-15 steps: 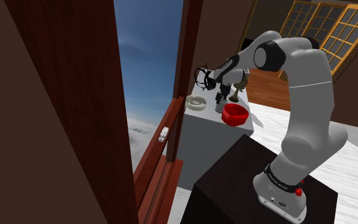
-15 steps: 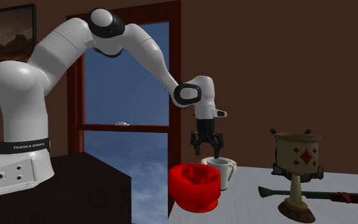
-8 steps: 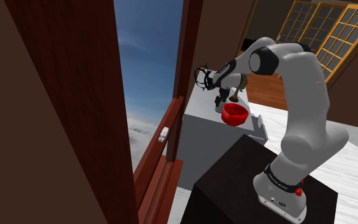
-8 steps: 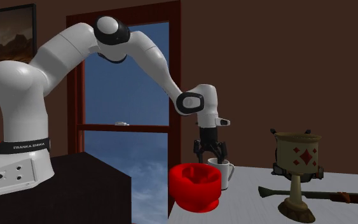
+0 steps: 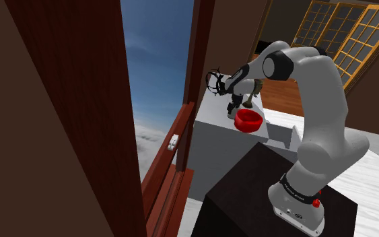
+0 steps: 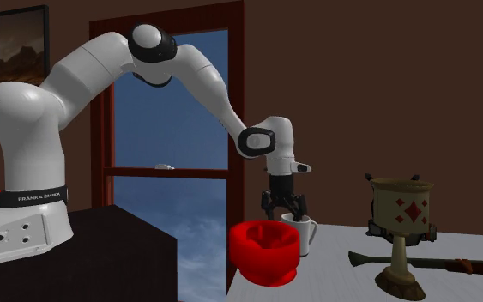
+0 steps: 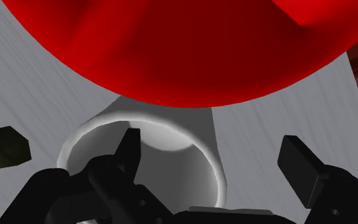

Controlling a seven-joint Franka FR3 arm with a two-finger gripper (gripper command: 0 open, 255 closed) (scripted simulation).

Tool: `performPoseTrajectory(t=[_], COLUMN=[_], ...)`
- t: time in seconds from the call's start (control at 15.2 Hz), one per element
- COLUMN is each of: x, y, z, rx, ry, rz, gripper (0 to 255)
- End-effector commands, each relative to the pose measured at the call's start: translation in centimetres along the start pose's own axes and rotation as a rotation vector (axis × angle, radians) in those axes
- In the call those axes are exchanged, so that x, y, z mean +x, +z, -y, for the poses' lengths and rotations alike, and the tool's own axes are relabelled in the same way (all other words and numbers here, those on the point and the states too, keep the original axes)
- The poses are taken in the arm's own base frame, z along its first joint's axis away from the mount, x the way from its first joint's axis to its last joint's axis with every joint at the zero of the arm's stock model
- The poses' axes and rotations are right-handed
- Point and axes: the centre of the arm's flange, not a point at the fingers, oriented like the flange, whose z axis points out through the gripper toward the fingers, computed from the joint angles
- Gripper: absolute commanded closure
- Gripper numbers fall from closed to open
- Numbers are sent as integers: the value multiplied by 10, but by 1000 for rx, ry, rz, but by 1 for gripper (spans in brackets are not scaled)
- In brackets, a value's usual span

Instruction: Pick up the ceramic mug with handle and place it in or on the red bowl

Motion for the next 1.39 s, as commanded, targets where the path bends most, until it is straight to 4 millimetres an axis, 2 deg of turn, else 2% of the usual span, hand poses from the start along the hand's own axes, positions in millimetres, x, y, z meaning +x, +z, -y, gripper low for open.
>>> performPoseTrajectory(t=[0.0, 0.07, 0.66, 1.32], x=[0, 0, 0, -1], y=[0, 0, 0, -53], z=[0, 0, 0, -4], rx=[0, 0, 0, 0], ry=[0, 0, 0, 0], rz=[0, 0, 0, 0], gripper=[0, 255, 255, 255])
